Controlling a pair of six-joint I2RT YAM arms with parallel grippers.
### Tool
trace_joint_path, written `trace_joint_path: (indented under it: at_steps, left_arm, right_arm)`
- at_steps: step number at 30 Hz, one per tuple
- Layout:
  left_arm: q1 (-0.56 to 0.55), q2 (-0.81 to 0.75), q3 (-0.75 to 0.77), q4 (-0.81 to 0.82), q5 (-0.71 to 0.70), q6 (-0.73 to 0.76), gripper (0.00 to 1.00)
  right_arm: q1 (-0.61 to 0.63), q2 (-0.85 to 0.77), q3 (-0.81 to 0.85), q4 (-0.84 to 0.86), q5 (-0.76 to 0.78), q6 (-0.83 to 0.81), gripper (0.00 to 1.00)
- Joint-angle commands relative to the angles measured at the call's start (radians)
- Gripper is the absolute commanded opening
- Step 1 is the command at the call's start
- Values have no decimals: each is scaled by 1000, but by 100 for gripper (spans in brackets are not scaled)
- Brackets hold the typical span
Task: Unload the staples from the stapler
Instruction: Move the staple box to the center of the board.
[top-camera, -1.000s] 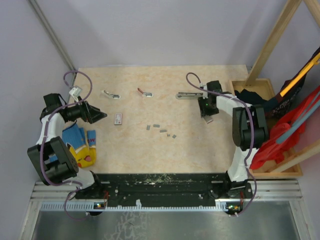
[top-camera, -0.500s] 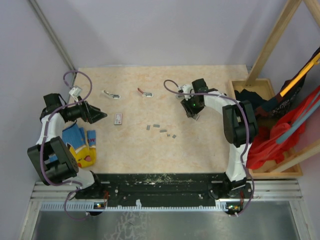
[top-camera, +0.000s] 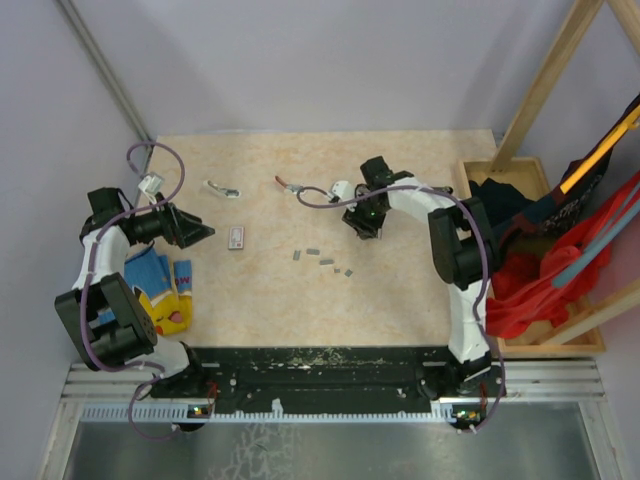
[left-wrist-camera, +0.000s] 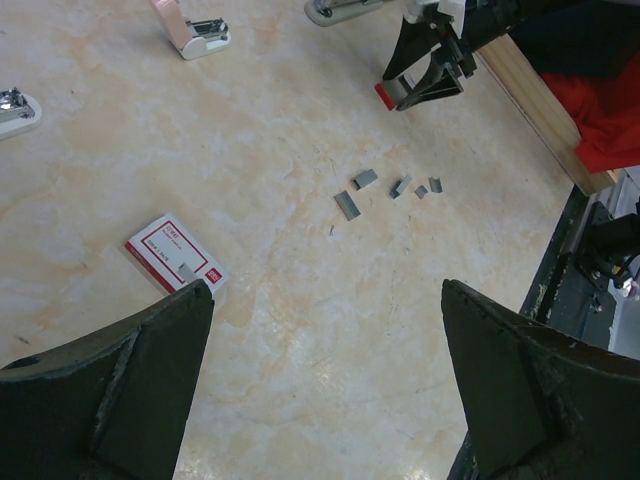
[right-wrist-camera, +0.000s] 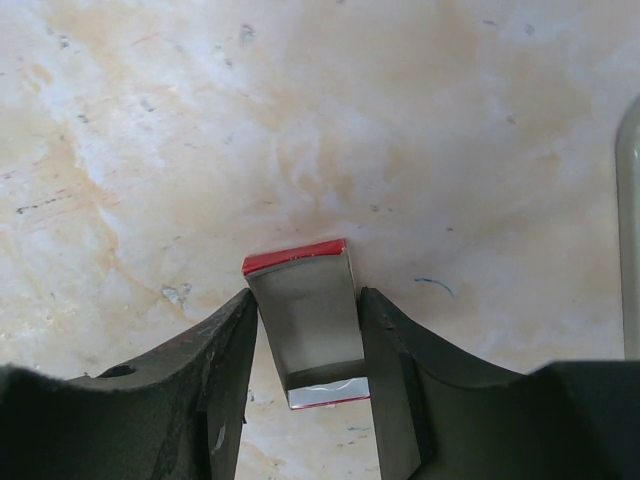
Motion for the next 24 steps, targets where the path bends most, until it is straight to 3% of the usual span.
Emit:
trace_joint_path:
  at_steps: [1,8,17,24]
  left_arm:
    - [7,-10,5,-29,39,39,100]
    - [8,-9,1,-34,39,45,100]
    - [7,-5,0,-35,37,47,100]
    - [8,-12,2,-34,32,47,100]
  right_arm:
    - [43,41,11,-111,-30,-158,46]
    - [54,21,79,-123,-32,-122,50]
    - [58,-143,99,-59,-89,34,65]
    - [97,-231,47,47,-137,176,67]
